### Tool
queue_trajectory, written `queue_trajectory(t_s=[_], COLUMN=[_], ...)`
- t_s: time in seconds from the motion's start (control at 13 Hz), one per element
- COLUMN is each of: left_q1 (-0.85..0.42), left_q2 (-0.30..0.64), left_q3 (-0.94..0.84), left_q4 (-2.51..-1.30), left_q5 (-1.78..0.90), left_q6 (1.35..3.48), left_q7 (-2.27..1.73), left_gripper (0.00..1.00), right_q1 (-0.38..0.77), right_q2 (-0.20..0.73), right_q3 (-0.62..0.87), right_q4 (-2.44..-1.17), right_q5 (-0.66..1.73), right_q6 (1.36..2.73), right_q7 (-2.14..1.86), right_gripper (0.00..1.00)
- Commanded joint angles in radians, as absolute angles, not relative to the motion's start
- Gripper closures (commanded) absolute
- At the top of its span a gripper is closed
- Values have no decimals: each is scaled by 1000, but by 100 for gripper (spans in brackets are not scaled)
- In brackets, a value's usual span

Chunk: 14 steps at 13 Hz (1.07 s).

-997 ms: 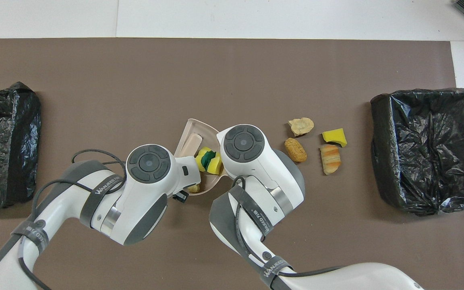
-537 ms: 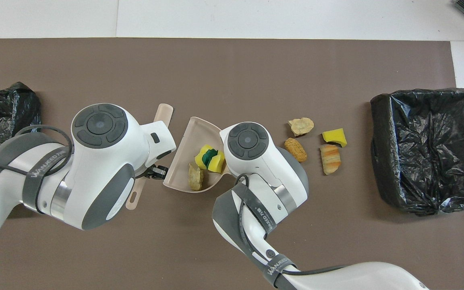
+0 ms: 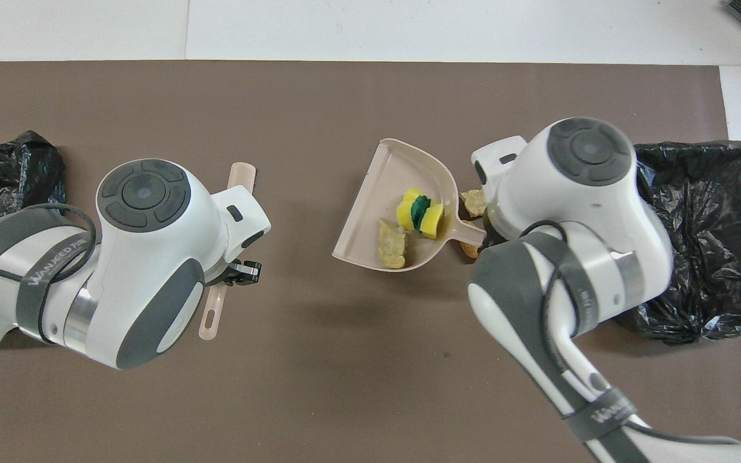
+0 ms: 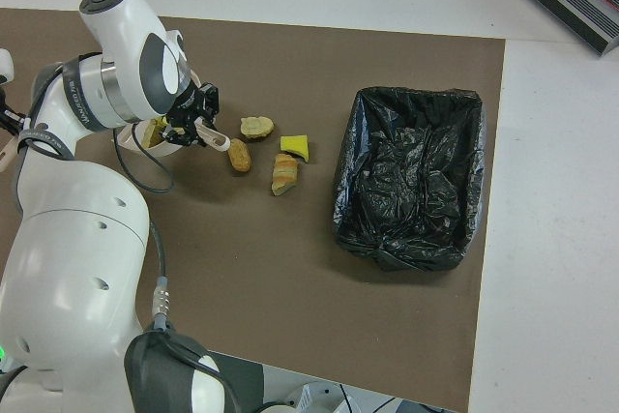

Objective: Sweep and dump trash in bin
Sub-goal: 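Carry the loaded dustpan with the right gripper over the far bin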

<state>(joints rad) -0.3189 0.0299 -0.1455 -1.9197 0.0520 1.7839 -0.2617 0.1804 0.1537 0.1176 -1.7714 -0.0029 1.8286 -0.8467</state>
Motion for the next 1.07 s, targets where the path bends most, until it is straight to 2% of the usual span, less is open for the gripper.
queue_trajectory(t_s=[0.0,0.31,0.46,0.61,0.84,1.0], left_q1=[-311,-322,-331,-363,-419,-477], left_q2=[-24,-64,-64,-77,-138,-153], left_q3=[-152,-152,-158,-158,-161,-161], left_q4=[-1980,-2051,-2071,-2127,-2219,-2249], left_q5=[-39,-61,-61,-83,-112,-141], left_q6=[1776,1824,1824,1833,1870,1881], left_q7=[-278,-268,-273,-278,-281,-296], left_gripper=[100,100,100,100,100,100], right_q1=[33,-194,-346,-458,-535,-564], right_q2=[120,71,72,78,109,143], right_q3=[127,106,98,97,97,94], right_q4=[-1726,-1672,-1652,-1641,-1603,-1606], right_q5=[29,28,5,-102,-237,-313], right_q6=[1738,1576,1566,1613,1719,1891], right_q7=[-1010,-1266,-1467,-1604,-1692,-1787], right_gripper=[100,100,100,100,100,100])
